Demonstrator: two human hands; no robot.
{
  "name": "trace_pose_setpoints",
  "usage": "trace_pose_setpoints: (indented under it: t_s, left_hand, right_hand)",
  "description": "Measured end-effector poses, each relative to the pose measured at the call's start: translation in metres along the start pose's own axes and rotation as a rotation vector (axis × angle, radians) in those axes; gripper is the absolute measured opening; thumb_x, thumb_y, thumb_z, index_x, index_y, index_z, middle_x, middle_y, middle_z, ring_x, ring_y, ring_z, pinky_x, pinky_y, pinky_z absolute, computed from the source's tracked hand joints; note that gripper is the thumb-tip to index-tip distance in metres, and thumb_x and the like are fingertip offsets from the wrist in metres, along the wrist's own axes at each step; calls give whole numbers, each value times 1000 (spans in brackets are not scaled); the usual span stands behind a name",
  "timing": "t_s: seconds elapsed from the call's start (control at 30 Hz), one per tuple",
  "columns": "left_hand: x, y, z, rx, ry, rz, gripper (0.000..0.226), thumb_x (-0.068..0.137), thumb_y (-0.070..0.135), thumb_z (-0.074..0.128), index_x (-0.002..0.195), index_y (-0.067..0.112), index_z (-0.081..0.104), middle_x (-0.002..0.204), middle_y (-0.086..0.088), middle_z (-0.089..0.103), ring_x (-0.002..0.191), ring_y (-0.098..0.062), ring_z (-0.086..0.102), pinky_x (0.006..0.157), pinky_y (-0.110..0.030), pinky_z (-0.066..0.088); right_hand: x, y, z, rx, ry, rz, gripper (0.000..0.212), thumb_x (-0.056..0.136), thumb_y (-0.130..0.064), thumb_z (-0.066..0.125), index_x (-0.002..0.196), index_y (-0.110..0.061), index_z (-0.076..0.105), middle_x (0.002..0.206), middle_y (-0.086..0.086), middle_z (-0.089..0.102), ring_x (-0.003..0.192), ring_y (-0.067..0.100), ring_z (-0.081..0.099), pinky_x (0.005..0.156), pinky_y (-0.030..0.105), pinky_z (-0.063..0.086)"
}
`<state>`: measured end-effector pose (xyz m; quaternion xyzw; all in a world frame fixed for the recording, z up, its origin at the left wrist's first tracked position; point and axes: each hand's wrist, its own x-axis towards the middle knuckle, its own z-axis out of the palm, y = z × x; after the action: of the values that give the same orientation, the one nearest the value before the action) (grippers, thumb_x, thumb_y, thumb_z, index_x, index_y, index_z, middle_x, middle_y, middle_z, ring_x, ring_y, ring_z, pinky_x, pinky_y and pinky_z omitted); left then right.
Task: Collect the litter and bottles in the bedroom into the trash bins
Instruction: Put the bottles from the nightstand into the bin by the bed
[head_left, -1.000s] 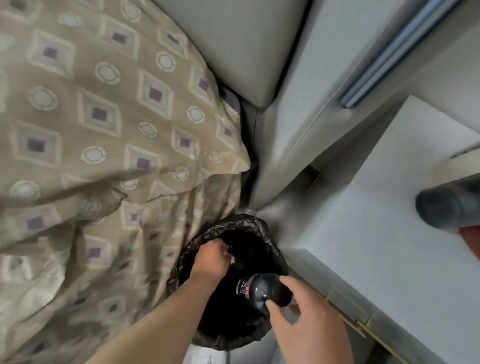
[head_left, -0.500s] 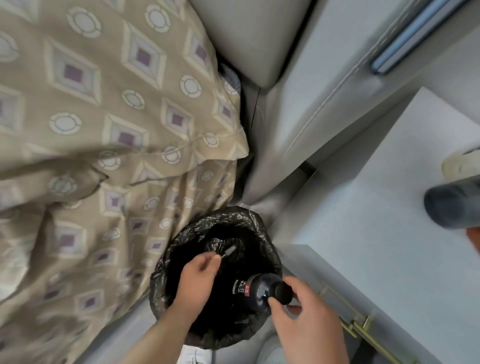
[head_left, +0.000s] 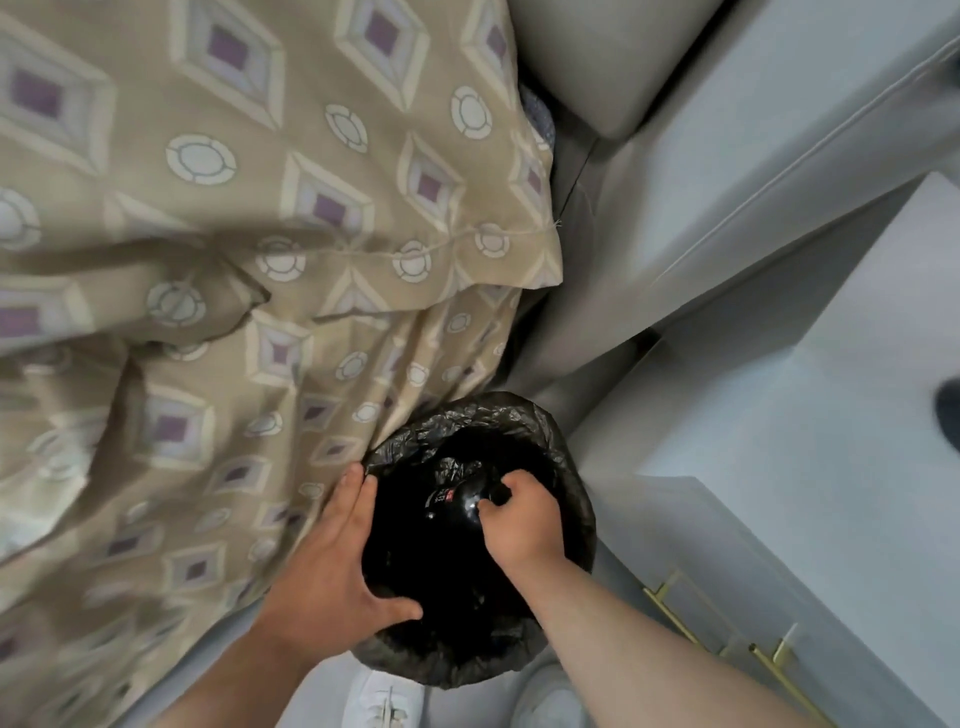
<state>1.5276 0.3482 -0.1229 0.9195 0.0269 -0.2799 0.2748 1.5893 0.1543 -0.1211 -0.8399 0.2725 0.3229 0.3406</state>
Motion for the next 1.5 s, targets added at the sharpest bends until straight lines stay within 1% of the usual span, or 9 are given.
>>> trace_pose_setpoints:
  t_s: [0.2, 0.37, 0.53, 0.67, 0.87, 0.97, 1.17, 1.37, 1.5]
  left_hand:
    - [-3, 0, -2, 1, -19, 10, 134, 57, 72, 71, 133, 37, -35, 137, 27, -47, 133, 6, -30, 115, -21, 2]
    - [-5, 0, -6, -43, -20, 15, 130, 60, 70, 69, 137, 36, -30, 142, 25, -43, 135, 7, -25, 116, -21, 3]
    - [-27, 24, -29, -89, 60, 123, 96, 71, 76, 33, 149, 34, -4, 155, 15, -20, 146, -5, -14, 117, -26, 0]
    - [-59, 89, -75, -184, 135, 291, 81, 80, 59, 45, 151, 28, 19, 160, 10, 5, 148, -4, 1, 117, -28, 11]
    - [-85, 250, -147, -364, 201, 523, 85, 74, 60, 54, 148, 39, 19, 160, 18, 9, 146, 0, 11, 111, -17, 21]
    - [-95, 336, -177, -379, 185, 685, 87, 75, 57, 56, 149, 37, 16, 159, 20, 9, 147, -5, 11, 112, -11, 15]
    - [-100, 462, -185, -250, 12, 741, 93, 67, 67, 53, 139, 55, -3, 149, 39, -11, 142, 12, -7, 112, -13, 8]
    - [-81, 518, -167, -145, -76, 523, 100, 79, 43, 71, 152, 28, 5, 159, 17, 1, 142, 6, -6, 114, -23, 7]
    - [-67, 525, -158, 15, -96, 416, 75, 88, 27, 62, 149, 20, 20, 160, 5, 10, 147, -12, 7, 113, -32, 22]
  right_hand:
    - [31, 3, 24, 158, 6, 134, 44, 89, -10, 60, 132, -14, 51, 130, 10, 58, 118, 25, 55, 99, 26, 40]
    - [24, -11, 15, 399, -40, 113, 55, 89, -22, 63, 140, -19, 43, 139, 6, 51, 125, 23, 51, 100, 28, 39]
    - [-36, -29, -28, 423, -215, -11, 46, 89, -34, 60, 132, -19, 53, 133, 0, 55, 118, 13, 52, 102, 31, 41]
    - [-115, -43, -94, 490, -206, -76, 33, 77, -43, 62, 109, -37, 61, 118, -13, 63, 112, 3, 57, 101, 34, 47]
    - [-229, -27, -240, 560, 182, -187, 14, 80, -35, 64, 93, -40, 67, 110, -17, 66, 96, -5, 62, 85, 15, 48]
    - [-283, -6, -300, 404, 520, -330, 34, 69, -43, 59, 103, -47, 59, 124, -30, 55, 106, -1, 59, 85, 12, 47]
    - [-349, 29, -387, 274, 1041, -479, 35, 74, -33, 60, 109, -30, 61, 124, -11, 62, 109, 2, 59, 93, 3, 35]
    - [-349, 64, -416, 270, 1121, -428, 54, 76, -40, 60, 128, -29, 49, 141, -5, 50, 129, 6, 47, 100, 8, 36]
    - [-338, 78, -413, 312, 1032, -320, 62, 76, -48, 58, 135, -37, 39, 148, -15, 37, 139, 5, 34, 105, 18, 36]
